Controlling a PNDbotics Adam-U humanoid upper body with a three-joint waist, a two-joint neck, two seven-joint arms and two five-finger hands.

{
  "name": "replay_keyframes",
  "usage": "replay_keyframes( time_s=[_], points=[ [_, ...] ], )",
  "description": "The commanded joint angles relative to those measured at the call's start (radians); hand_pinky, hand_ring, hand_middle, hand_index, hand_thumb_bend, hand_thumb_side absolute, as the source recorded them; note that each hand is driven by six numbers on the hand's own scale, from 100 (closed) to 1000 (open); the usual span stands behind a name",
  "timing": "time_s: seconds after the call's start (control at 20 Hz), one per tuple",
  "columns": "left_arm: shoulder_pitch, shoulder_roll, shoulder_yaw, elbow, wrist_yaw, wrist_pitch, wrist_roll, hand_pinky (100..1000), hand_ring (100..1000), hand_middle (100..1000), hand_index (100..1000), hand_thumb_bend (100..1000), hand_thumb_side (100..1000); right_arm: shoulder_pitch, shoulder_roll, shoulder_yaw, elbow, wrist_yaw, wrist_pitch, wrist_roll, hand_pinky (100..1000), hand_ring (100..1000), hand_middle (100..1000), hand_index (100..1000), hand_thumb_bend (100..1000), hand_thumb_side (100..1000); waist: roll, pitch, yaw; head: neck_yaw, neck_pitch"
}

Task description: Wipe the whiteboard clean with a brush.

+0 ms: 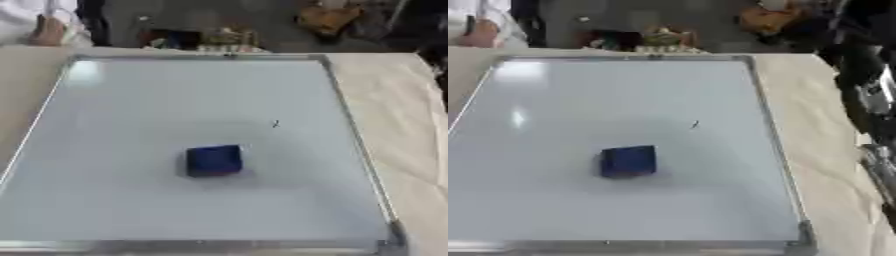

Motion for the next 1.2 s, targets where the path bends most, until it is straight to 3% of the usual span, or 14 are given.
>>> replay_keyframes(
  time_s=[0.05,0.25,0.65,0.95,1.2],
  points=[
    [-0.005,0.023,-0.003,-0.009,0.003,0.001,-0.004,699,603,703,825,406,963,-0.034,-0.070,0.030,-0.019,0.065,-0.035,-0.009,762,787,730,244,517,1000,-0.001,-0.023,0.003,0.001,0.000],
    [-0.005,0.022,-0.006,-0.009,0.004,0.004,-0.008,699,602,704,825,405,964,-0.082,-0.094,0.073,-0.019,0.112,-0.049,-0.007,758,786,727,100,566,1000,-0.005,-0.023,0.008,-0.002,-0.007],
    [-0.006,0.023,-0.009,-0.009,0.006,0.008,-0.015,699,603,703,824,400,962,-0.178,-0.132,0.158,-0.019,0.203,-0.048,0.017,797,855,793,100,627,966,-0.014,-0.020,0.021,-0.002,-0.010],
    [-0.007,0.023,-0.013,-0.010,0.009,0.012,-0.020,699,602,703,822,394,962,-0.262,-0.132,0.249,-0.019,0.277,-0.038,0.156,835,888,839,100,650,905,-0.020,-0.020,0.031,-0.006,-0.012],
    [-0.008,0.024,-0.015,-0.010,0.010,0.014,-0.024,699,602,702,820,390,962,-0.319,-0.105,0.294,-0.019,0.324,-0.015,0.285,855,898,847,100,675,834,-0.023,-0.021,0.036,-0.004,-0.013]
  ],
)
